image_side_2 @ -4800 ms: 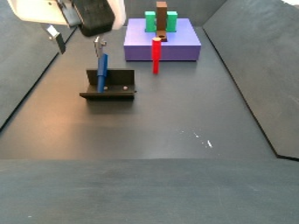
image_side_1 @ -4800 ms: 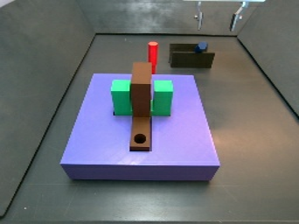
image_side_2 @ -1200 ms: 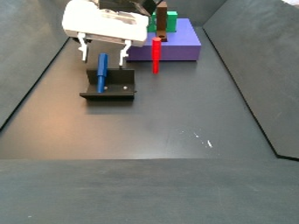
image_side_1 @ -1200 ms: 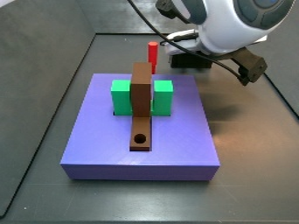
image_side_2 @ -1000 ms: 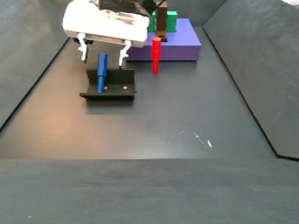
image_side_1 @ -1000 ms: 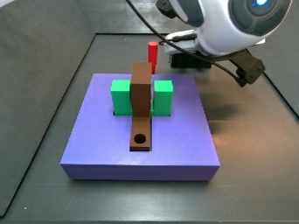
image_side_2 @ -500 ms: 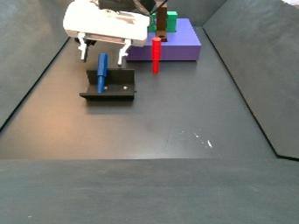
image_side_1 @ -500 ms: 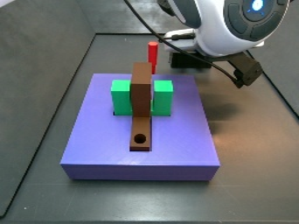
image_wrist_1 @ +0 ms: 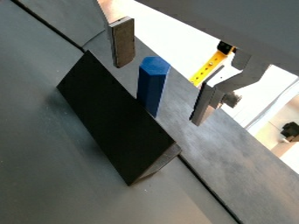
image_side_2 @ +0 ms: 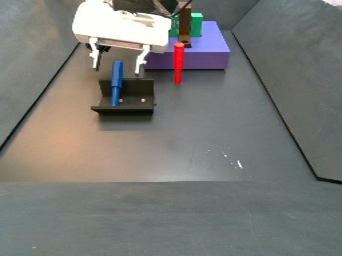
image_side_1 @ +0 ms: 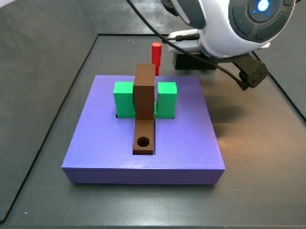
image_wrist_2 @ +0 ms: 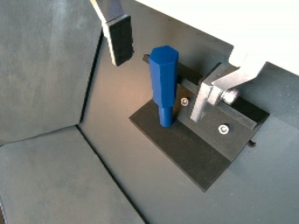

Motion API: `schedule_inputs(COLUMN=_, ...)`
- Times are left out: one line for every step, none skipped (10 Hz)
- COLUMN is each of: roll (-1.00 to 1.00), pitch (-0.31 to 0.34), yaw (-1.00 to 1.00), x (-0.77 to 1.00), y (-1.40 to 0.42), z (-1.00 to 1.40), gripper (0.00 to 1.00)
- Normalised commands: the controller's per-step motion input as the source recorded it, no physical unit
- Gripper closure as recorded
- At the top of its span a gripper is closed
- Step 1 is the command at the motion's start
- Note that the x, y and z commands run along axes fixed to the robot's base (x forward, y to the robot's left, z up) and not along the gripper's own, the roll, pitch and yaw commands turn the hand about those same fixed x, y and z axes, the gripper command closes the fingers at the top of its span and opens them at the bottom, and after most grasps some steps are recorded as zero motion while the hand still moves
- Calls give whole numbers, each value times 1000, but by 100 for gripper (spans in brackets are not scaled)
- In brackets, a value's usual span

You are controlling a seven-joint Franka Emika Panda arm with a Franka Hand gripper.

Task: Pick up the blue object. Move up. Place the blue object on the fixture. Regrasp the blue object. Move to above the board. Insert the blue object.
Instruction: Regrasp the blue object.

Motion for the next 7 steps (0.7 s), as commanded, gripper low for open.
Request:
schedule_inputs(roll=-569, pitch=-54, yaw=0, x=54, y=71, z=0, gripper=0)
schedule_inputs(roll=-577, pitch=-40, yaw=0, x=126, y=17, z=0, gripper=0)
schedule_inputs(roll=-369, pitch=-17, yaw=0, x=77, y=0, z=-20, gripper=0)
schedule_inputs(roll=0, pitch=0, yaw=0, x=0, y=0, z=0, gripper=0)
schedule_inputs(roll=0, pitch=0, yaw=0, x=0, y=0, z=0, gripper=100)
schedule_inputs(roll=0, pitch=0, yaw=0, x=0, y=0, z=0, gripper=100)
schedule_inputs(roll=0, pitch=0, yaw=0, x=0, y=0, z=0, gripper=100)
